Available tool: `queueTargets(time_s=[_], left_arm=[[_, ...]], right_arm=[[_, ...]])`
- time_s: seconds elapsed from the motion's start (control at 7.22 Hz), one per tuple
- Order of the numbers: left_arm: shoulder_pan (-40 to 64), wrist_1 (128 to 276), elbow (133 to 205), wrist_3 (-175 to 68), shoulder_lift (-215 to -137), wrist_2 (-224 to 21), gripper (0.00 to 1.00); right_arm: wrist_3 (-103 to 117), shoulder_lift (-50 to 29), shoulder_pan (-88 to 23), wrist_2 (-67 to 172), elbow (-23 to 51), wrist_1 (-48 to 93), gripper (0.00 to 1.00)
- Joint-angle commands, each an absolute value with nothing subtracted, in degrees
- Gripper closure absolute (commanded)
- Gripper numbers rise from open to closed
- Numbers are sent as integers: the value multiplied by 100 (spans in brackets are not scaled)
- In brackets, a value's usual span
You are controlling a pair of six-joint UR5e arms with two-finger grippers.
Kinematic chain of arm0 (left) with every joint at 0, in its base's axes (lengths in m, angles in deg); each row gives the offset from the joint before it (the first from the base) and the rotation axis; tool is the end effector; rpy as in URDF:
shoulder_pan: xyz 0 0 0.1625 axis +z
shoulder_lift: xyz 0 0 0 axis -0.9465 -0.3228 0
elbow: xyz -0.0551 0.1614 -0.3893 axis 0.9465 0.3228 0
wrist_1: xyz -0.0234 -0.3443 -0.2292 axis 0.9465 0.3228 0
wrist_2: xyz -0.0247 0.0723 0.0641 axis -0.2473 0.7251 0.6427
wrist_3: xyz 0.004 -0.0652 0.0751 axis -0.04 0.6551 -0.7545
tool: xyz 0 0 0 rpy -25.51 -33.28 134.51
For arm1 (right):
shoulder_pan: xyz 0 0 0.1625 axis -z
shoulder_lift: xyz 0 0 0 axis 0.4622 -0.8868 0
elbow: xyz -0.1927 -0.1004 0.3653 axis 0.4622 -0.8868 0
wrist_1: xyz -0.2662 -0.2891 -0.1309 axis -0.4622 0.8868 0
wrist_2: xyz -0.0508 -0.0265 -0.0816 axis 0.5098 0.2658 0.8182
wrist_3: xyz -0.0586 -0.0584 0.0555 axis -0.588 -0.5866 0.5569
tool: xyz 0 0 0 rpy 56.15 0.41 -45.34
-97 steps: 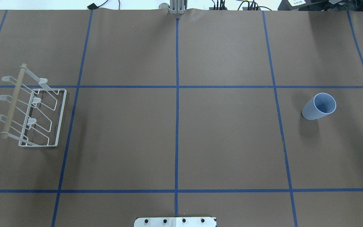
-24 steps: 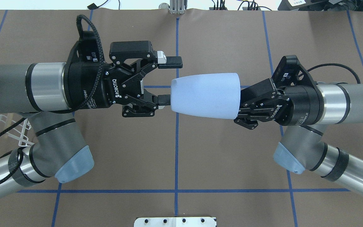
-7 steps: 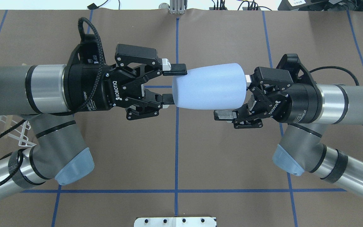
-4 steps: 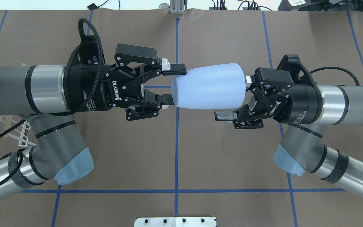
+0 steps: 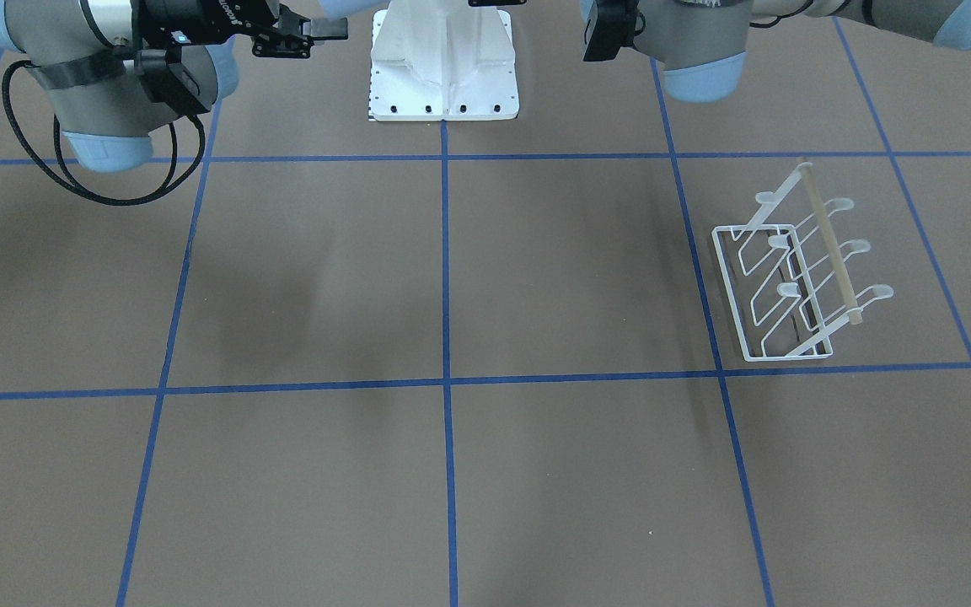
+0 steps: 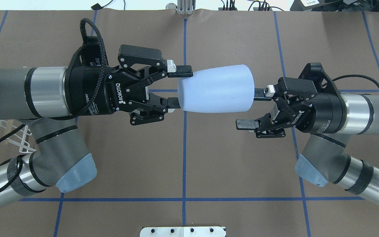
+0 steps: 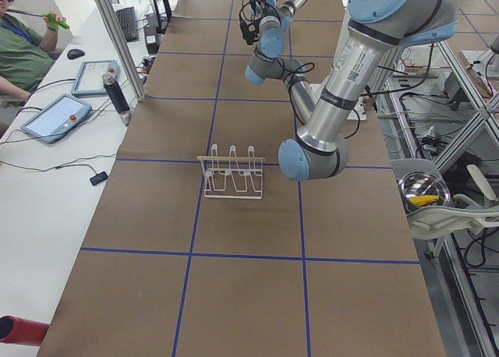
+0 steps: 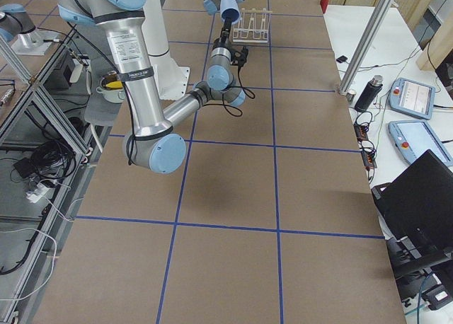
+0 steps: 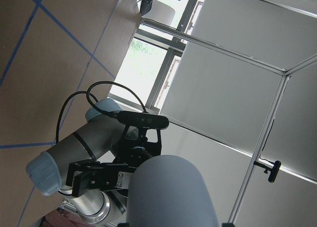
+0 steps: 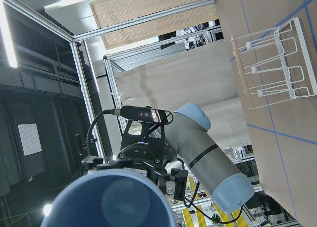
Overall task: Hang cup on cup holder
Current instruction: 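Open the right gripper and pull it back from the cup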
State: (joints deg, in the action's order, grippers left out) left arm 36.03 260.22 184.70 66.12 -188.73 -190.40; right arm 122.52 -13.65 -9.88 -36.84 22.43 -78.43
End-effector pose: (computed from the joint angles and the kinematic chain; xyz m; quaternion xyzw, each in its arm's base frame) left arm 0.3379 -0.3585 0.0880 -0.1436 0.8960 -0.1232 0.4017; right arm -0.2981 -0.3479 0.2491 -0.0998 -0.9245 0.0614 0.3626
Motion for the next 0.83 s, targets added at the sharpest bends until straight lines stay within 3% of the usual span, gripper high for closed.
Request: queueTargets(time_s=[0.0,0.14,0.69], left_arm=[[3575,26022,18461,6597,-18851,-19040,100],[3558,25988,18461,6553,-18842,-19040,100],[2917,24787,18513,5917,-18754,-19529,100]], right_arm=[[12260,-1675,-1200,-3697,2232,-8025,1],[12286,-2016,-1533,-3749,2180,-8200,1],[11771,-2029,-3035,-5020,1802,-7670,0]])
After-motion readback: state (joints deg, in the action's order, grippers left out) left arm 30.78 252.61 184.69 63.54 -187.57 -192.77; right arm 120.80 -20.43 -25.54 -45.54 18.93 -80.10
